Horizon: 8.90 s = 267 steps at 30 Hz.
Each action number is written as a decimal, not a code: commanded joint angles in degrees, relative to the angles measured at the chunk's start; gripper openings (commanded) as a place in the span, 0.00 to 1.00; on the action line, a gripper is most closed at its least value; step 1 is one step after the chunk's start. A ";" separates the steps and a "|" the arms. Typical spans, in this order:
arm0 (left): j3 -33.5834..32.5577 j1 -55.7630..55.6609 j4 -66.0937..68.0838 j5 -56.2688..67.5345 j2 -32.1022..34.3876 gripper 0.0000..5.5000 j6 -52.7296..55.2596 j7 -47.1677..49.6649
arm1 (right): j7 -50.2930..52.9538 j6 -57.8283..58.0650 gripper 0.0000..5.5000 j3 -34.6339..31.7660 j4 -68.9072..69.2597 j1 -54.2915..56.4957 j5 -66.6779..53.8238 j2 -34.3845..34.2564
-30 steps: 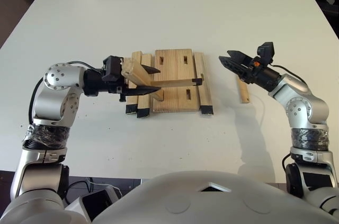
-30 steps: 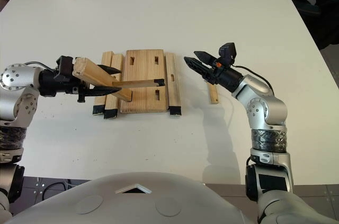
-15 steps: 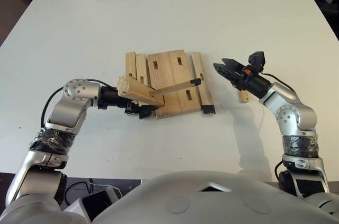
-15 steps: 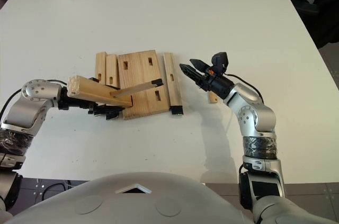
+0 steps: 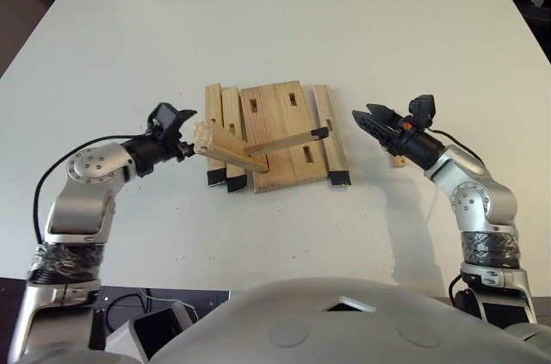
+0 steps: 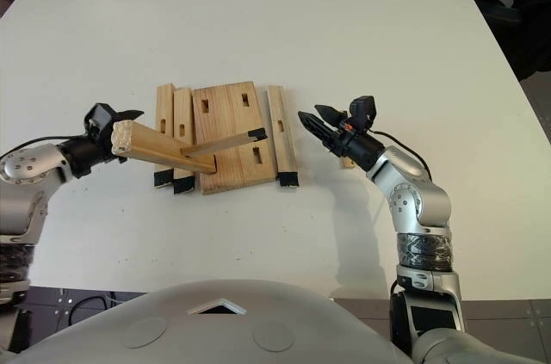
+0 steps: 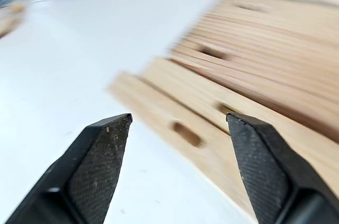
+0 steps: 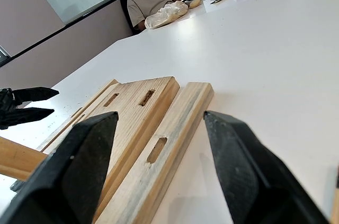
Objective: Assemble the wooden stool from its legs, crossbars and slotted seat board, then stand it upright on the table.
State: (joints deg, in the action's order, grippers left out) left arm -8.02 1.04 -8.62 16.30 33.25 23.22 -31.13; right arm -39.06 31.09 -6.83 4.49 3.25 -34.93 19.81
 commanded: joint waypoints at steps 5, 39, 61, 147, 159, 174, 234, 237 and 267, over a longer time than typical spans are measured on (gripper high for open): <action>-2.88 5.14 -17.13 3.12 -24.04 0.60 18.90 28.69 | 0.93 1.01 0.54 -2.67 0.89 0.03 -0.52 1.98; 0.79 9.22 -26.09 -0.04 -17.15 0.50 49.09 27.21 | 4.97 -1.52 0.54 -2.03 3.43 -5.15 0.55 -2.94; -22.02 -41.22 -1.63 35.43 -7.49 0.36 30.06 -9.19 | 0.57 5.67 0.54 -1.31 5.17 34.27 -14.56 -3.89; -25.09 -9.13 19.30 13.43 -27.55 0.57 -11.90 32.74 | -23.56 -4.92 0.36 11.54 13.65 11.78 0.62 16.22; -23.42 -7.29 19.20 12.41 -27.43 0.57 -12.66 33.13 | -23.62 -1.70 0.36 8.67 17.17 13.47 -5.56 15.45; -20.91 -7.71 22.45 10.79 -26.69 0.57 -14.63 31.80 | -28.79 -6.95 0.36 15.16 7.70 14.66 -0.14 12.78; 22.96 -17.65 -38.20 20.65 -3.49 0.39 32.93 41.73 | -22.33 -12.10 0.36 21.89 3.58 20.18 14.86 13.32; 25.46 -16.78 -37.50 18.11 -2.68 0.31 35.15 39.92 | -22.21 -12.04 0.36 22.14 3.29 20.37 15.05 13.03; -8.38 -36.02 -32.62 20.20 -20.62 0.00 18.76 37.38 | -23.03 -13.80 0.36 23.73 -5.95 23.00 17.06 12.25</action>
State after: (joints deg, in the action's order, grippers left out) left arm -10.33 -33.79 -41.55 33.53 12.13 42.52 5.17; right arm -62.42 15.99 15.75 0.96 28.31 -21.97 30.21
